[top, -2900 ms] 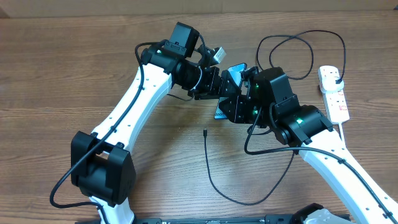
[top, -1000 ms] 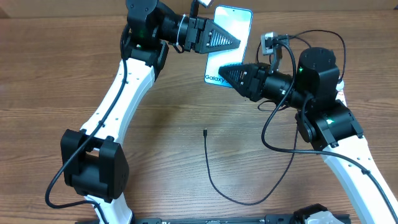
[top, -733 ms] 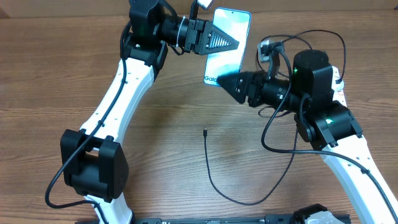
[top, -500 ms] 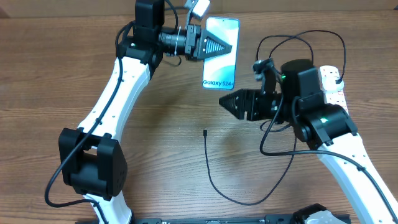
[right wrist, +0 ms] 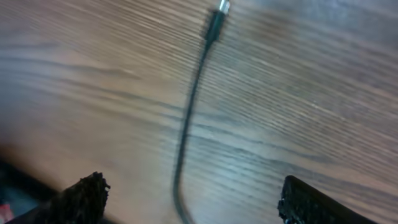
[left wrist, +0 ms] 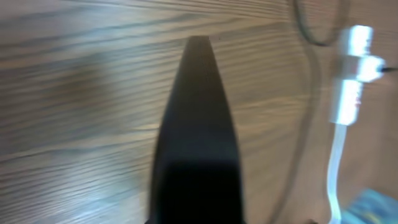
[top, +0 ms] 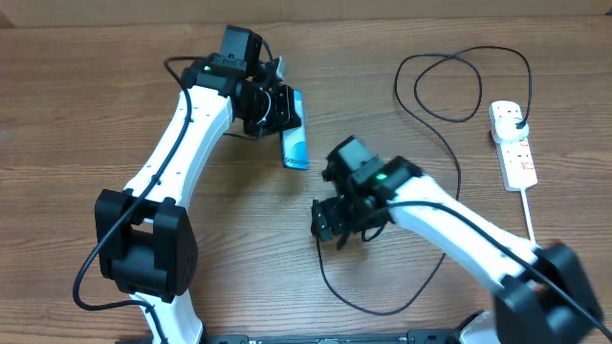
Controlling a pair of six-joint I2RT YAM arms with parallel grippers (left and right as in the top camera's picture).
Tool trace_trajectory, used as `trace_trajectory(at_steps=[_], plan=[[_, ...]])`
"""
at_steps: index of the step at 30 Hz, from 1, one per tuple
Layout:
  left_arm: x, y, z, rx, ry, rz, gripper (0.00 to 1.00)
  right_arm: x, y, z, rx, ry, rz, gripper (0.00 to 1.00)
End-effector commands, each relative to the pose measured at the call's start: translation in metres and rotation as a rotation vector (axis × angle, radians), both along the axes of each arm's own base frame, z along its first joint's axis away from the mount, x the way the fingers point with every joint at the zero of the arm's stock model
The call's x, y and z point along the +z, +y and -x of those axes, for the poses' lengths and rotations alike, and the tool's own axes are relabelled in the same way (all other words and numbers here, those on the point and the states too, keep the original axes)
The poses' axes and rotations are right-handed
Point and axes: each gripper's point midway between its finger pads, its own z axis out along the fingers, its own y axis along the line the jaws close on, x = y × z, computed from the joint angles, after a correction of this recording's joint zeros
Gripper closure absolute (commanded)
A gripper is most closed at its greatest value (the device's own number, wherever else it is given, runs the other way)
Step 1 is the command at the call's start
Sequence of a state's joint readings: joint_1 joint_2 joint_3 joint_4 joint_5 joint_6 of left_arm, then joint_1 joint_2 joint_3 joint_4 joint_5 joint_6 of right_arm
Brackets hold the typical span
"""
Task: Plug charger to phone and switch on socket
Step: 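Move the right gripper down to the black cable's USB-C plug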
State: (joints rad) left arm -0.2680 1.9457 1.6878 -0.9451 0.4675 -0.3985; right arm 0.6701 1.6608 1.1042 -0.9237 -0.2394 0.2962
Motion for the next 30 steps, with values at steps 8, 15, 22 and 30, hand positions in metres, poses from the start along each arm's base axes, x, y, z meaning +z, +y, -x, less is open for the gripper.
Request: trace_trajectory(at_steps=[8,15,22,30], plan=[[-0.018,0.047,-0.009,0.118,-0.026,-0.269,0.96,-0.065,-0.007,0.006,0.001,-0.038,0.289,0.27],[-0.023,0.055,-0.009,0.139,-0.025,-0.31,0.96,-0.057,-0.077,-0.014,-0.222,-0.187,0.638,0.38],[-0.023,0.055,-0.013,0.146,-0.043,-0.313,0.96,-0.062,-0.103,-0.038,-0.328,-0.112,0.58,0.37],[-0.018,0.039,-0.013,0.059,-0.065,-0.237,0.96,-0.065,-0.102,-0.065,-0.403,-0.05,0.392,0.05]])
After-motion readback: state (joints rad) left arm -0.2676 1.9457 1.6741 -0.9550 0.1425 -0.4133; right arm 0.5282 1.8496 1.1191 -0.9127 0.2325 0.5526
